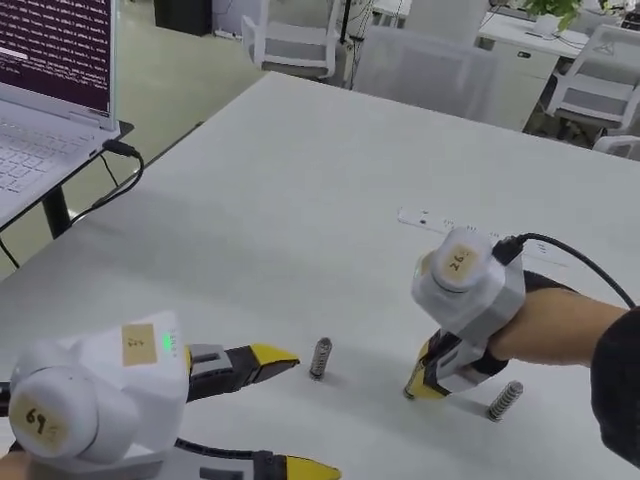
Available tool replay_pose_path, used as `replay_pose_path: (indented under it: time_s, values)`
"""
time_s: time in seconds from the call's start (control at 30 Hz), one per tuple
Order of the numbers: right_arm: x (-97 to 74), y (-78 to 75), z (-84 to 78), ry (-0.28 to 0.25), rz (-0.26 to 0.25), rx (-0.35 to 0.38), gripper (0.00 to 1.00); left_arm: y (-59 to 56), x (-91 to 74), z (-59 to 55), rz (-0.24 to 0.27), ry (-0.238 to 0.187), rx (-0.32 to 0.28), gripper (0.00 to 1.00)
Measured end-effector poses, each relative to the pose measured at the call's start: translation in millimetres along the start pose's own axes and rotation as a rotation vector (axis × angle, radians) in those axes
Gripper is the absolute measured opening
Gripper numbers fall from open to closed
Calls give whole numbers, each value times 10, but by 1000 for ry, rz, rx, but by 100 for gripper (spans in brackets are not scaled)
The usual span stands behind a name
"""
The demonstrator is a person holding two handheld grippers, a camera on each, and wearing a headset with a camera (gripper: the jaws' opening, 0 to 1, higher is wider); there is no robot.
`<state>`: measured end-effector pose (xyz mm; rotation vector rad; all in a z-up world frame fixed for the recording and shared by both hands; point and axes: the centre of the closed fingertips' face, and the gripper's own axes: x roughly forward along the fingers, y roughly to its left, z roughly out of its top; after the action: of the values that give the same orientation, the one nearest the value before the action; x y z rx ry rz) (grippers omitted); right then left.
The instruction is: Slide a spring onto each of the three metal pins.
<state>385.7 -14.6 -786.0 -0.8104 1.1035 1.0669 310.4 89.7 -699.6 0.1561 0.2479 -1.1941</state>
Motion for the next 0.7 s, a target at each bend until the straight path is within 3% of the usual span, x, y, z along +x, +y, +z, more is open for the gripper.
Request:
replay_pose_path:
  time_s: [0.33, 0.53, 0.7]
  values:
    - [-32, -9, -23, -16, -11, 11, 16, 20, 3, -4, 4, 0, -3, 53]
    - [-196, -11, -55, -60, -47, 31, 20, 31, 24, 12, 6, 2, -2, 53]
    - [-448, -18, -77, -140, -114, 64, 23, 62, 45, 76, 11, -4, 7, 54]
